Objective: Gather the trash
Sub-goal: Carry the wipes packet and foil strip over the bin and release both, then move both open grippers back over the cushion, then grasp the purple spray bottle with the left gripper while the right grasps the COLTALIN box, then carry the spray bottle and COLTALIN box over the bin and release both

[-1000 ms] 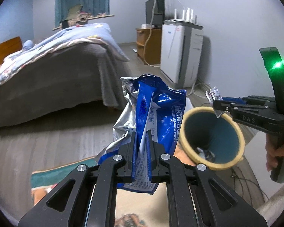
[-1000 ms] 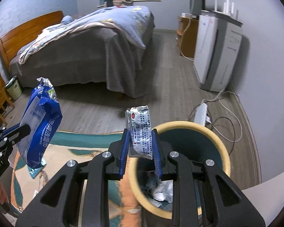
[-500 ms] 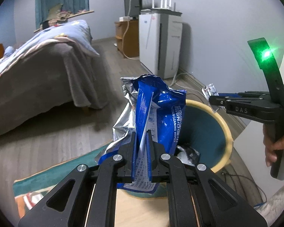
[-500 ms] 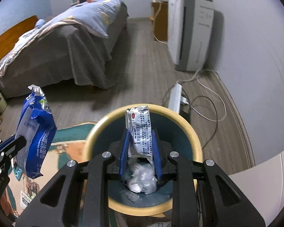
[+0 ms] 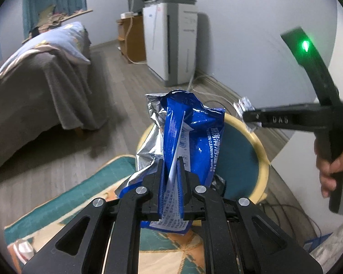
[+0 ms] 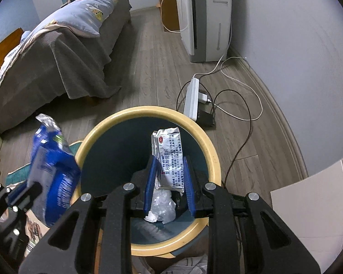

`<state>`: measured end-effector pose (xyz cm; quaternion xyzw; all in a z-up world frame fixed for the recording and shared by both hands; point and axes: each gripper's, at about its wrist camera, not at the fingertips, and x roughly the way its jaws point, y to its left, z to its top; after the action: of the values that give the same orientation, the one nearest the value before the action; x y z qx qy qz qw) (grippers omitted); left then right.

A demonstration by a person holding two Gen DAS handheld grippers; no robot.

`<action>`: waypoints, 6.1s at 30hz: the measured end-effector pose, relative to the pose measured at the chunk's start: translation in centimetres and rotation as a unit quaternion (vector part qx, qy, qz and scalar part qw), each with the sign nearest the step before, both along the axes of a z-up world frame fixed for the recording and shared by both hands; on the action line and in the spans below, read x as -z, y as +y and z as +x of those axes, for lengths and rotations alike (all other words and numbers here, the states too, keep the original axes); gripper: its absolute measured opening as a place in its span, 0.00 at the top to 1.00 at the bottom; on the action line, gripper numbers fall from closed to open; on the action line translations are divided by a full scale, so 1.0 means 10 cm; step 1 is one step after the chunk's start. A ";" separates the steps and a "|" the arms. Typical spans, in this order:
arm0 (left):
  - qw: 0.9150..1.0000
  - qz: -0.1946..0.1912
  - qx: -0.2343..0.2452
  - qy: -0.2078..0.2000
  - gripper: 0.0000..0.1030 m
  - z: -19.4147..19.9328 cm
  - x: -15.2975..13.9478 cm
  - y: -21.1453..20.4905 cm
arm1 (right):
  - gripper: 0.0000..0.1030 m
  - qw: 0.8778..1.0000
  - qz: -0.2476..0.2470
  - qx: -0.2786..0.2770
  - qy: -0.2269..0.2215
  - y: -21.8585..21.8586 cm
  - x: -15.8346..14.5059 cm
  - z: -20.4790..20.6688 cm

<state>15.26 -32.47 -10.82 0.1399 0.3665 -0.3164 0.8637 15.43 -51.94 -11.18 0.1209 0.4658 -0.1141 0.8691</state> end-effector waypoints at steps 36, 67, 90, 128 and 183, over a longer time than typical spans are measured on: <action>0.991 0.005 -0.121 -0.048 0.10 -0.54 -0.50 1.63 | 0.05 0.995 -0.040 -0.089 -0.035 1.19 -0.53 -0.19; 0.968 0.143 -0.088 0.185 0.46 -1.62 0.80 2.38 | 0.13 0.972 -0.051 -0.218 0.070 2.85 0.01 -0.25; 0.947 0.054 -0.261 0.177 0.66 -0.98 0.43 3.59 | 0.16 0.860 -0.090 -0.486 0.127 4.02 0.73 -0.68; 0.956 0.052 -0.268 0.108 0.67 -0.73 0.24 3.53 | 0.28 0.895 -0.084 -0.435 0.044 3.85 0.32 -0.44; 0.999 0.010 -0.031 0.009 0.67 0.14 -0.30 0.53 | 0.28 0.990 -0.084 -0.097 -0.058 0.41 -0.35 -0.05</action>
<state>16.69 -27.22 -7.78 0.1347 0.3813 -0.2870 0.8684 14.93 -47.88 -7.68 0.0080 0.4132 -0.0611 0.9085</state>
